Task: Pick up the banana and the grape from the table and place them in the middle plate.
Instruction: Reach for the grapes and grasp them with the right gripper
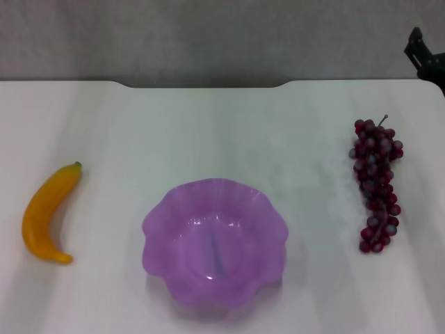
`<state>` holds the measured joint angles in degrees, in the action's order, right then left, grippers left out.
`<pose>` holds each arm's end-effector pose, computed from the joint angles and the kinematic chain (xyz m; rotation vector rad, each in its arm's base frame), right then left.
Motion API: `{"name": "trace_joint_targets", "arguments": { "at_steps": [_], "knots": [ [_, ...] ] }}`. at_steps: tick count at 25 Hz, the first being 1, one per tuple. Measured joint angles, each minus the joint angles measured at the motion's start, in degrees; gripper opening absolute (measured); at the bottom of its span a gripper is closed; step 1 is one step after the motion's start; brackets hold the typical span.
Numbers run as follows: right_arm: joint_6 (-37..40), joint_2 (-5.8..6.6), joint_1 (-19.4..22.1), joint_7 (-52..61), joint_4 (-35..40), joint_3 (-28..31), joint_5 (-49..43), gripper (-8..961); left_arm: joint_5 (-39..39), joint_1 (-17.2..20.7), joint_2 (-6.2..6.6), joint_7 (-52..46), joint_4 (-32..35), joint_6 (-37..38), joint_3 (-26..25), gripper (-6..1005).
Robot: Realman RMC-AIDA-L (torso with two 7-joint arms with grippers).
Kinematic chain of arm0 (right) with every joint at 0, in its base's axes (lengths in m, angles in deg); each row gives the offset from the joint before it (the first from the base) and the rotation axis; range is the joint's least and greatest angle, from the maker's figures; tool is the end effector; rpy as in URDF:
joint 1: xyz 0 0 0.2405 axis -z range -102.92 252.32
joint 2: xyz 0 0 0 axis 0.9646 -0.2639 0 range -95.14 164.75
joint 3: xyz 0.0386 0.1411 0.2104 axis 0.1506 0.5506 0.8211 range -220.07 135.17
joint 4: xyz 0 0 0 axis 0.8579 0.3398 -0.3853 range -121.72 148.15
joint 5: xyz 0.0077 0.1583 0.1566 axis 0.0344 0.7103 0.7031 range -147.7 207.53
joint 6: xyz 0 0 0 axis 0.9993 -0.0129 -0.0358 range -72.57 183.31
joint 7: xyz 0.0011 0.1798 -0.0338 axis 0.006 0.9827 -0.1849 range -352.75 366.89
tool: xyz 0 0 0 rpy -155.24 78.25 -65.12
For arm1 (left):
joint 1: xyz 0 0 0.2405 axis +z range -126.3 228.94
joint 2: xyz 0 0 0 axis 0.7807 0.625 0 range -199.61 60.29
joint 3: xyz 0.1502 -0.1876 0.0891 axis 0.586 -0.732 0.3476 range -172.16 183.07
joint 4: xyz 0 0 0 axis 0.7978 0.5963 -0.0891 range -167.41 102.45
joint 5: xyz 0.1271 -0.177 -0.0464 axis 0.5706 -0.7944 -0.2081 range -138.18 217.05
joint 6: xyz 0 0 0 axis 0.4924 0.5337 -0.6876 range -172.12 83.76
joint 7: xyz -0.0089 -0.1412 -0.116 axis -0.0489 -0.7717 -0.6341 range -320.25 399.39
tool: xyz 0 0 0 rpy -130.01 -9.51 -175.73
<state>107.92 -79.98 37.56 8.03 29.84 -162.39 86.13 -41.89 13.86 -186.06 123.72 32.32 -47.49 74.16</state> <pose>0.2796 0.4754 0.0252 -1.4567 0.5505 0.7189 -0.1396 0.5416 0.1595 -1.5086 -0.3100 -0.5125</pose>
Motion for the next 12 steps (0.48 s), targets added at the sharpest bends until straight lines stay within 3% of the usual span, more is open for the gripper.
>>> {"name": "trace_joint_targets", "arguments": {
  "at_steps": [3, 7, 10, 12],
  "knots": [
    [0.0, 0.00, 0.0, 0.0, 0.0, -0.1, 0.1, 881, -0.9, 2.3, -0.40, -0.6, 3.5, 0.0, 2.1, 804],
    [0.0, 0.06, 0.3, 0.0, -0.1, -0.1, 0.1, 881, -3.0, 5.2, 0.25, -5.9, 7.9, -10.5, 3.1, 805],
    [0.0, 0.07, 0.5, 0.0, -0.2, 0.0, 0.0, 882, 4.8, 5.6, 0.35, -15.0, 11.6, -20.5, 1.4, 805],
    [0.0, 0.08, 0.5, 0.0, -0.2, 0.0, 0.0, 882, 15.8, 4.8, 0.23, -26.8, 15.4, -25.3, -1.0, 806]
  ]
}}
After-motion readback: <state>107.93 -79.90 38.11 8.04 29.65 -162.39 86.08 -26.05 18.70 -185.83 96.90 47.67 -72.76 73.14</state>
